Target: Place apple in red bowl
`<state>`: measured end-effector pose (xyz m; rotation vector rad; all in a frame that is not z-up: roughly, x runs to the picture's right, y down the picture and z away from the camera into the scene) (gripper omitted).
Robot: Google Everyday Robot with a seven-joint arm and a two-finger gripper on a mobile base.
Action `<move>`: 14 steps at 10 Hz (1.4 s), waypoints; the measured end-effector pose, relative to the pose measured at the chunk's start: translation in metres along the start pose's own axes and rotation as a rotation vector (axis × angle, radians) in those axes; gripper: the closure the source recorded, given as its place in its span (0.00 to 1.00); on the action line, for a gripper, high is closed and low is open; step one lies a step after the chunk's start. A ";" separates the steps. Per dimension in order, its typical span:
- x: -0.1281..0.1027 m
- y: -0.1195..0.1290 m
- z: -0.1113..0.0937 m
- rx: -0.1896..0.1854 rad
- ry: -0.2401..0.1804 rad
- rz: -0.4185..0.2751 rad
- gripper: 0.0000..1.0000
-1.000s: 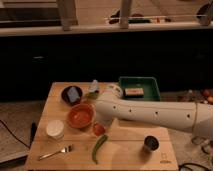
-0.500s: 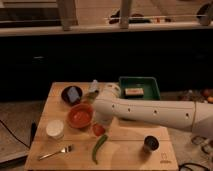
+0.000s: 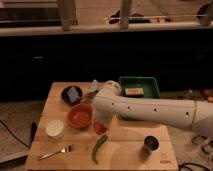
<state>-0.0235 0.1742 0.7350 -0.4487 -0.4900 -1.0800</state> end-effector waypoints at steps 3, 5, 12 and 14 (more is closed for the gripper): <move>0.006 -0.008 -0.007 0.002 -0.001 -0.027 0.96; 0.008 -0.021 -0.008 0.003 -0.005 -0.056 0.96; 0.010 -0.070 -0.009 -0.027 -0.008 -0.154 0.96; 0.010 -0.085 -0.009 -0.039 -0.004 -0.185 0.96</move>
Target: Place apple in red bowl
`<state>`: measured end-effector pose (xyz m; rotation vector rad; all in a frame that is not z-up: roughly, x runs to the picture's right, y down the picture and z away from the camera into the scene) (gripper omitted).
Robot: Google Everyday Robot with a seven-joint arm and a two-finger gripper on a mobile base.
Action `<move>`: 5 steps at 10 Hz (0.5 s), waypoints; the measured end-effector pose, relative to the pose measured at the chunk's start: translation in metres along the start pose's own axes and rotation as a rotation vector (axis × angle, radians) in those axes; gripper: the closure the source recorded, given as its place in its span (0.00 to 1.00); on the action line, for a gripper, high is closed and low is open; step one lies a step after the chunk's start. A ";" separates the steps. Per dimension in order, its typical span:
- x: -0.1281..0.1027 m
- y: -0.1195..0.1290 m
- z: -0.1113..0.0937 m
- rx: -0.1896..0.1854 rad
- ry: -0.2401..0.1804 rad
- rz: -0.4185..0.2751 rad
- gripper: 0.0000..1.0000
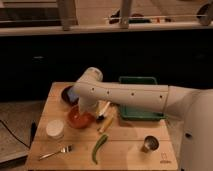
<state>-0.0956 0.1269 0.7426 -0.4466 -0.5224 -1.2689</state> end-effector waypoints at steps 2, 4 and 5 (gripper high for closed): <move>0.006 -0.014 -0.001 -0.002 0.008 -0.022 0.96; 0.012 -0.024 -0.005 -0.002 0.013 -0.035 0.96; 0.014 -0.028 -0.006 0.000 0.017 -0.040 0.96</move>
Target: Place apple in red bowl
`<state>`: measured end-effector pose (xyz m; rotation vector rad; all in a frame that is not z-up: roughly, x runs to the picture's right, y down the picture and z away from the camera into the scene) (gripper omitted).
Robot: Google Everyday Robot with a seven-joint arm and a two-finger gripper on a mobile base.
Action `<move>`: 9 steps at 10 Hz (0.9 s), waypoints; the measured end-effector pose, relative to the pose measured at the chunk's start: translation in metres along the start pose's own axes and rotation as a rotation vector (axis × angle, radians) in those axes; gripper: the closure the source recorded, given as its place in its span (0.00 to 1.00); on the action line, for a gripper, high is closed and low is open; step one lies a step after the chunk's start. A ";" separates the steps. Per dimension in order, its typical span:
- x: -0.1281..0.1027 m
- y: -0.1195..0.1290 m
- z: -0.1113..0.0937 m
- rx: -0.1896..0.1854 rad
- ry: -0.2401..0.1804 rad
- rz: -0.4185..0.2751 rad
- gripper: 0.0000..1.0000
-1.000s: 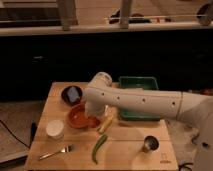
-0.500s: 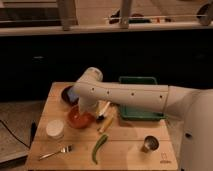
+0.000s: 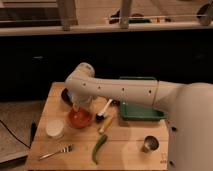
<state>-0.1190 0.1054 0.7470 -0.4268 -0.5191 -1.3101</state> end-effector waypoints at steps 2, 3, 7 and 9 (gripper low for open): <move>0.006 -0.013 -0.002 -0.001 0.003 -0.021 0.96; 0.010 -0.016 -0.003 -0.004 0.006 -0.026 0.96; 0.019 -0.027 -0.003 -0.003 0.008 -0.037 0.77; 0.025 -0.029 -0.003 -0.006 0.008 -0.037 0.55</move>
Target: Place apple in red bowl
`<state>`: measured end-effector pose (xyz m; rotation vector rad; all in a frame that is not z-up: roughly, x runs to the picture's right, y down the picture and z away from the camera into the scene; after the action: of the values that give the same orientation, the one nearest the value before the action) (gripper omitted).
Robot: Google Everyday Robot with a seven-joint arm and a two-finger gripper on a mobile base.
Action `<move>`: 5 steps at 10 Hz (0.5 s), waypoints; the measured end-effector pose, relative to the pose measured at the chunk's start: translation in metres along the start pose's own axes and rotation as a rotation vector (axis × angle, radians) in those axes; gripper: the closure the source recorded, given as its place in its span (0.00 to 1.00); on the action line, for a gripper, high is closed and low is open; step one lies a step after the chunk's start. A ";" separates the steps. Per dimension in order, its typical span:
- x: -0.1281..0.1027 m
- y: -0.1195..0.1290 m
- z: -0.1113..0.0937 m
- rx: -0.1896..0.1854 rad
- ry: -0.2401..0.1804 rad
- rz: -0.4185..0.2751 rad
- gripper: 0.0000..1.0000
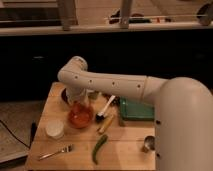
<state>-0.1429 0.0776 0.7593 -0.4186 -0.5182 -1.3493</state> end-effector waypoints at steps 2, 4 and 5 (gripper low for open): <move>0.004 -0.005 0.000 -0.001 -0.002 -0.006 0.35; 0.005 -0.008 0.000 0.000 -0.006 -0.011 0.21; 0.006 -0.008 0.000 0.000 -0.008 -0.011 0.20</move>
<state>-0.1497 0.0714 0.7632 -0.4216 -0.5279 -1.3590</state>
